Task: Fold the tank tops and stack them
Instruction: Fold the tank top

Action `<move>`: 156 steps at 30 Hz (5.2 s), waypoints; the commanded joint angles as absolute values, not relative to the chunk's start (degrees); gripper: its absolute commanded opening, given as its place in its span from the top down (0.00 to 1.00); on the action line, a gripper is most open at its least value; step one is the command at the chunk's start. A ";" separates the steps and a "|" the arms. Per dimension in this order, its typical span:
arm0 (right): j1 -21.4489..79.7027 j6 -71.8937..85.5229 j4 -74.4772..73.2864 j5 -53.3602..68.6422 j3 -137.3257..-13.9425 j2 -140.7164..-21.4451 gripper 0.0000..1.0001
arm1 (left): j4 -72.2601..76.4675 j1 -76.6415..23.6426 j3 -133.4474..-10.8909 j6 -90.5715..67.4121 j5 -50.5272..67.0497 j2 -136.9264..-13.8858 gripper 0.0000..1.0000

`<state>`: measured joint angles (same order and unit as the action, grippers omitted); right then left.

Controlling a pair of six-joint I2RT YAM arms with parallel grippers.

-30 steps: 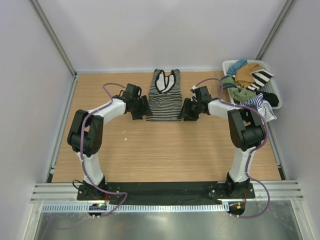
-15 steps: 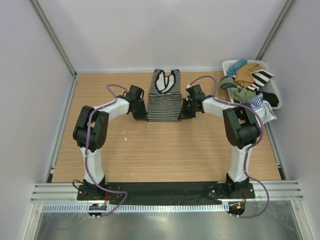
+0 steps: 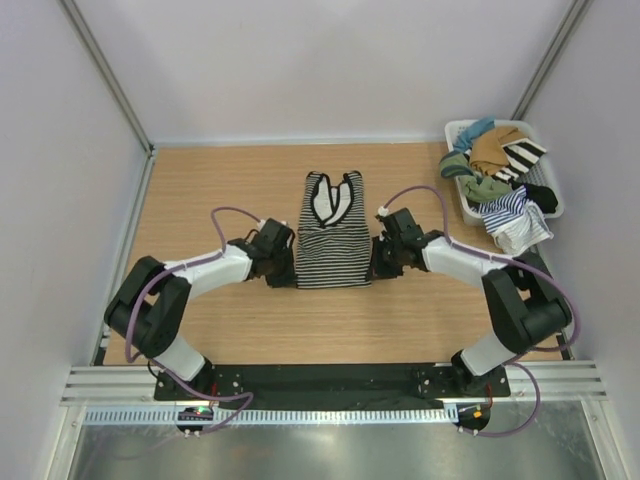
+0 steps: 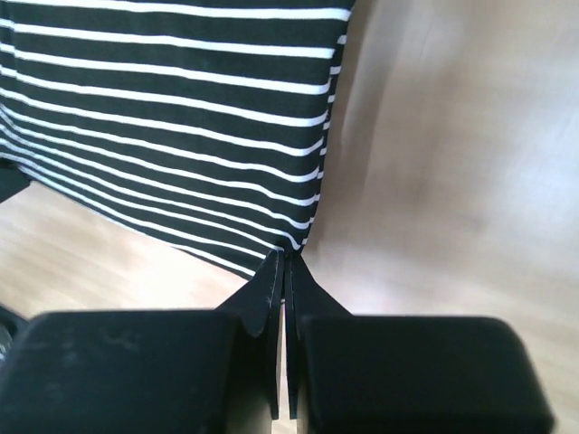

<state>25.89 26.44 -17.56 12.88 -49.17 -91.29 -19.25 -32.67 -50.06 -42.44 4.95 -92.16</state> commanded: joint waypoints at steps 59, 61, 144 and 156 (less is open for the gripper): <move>29.18 39.56 23.75 20.14 -56.43 -103.47 0.57 | -18.28 -42.80 -31.11 -50.80 -0.88 -72.25 1.00; 29.27 36.84 16.64 18.38 -55.73 -100.04 0.53 | -18.28 -42.89 -31.03 -50.97 -0.70 -71.81 1.00; 45.53 36.30 -50.18 -1.81 -54.74 -55.27 0.99 | -42.01 -55.02 -44.82 -63.81 0.71 -49.48 1.00; 45.53 33.40 -51.86 -11.42 -61.69 -62.57 0.99 | -40.34 -54.41 -50.70 -61.35 -1.84 -56.24 0.99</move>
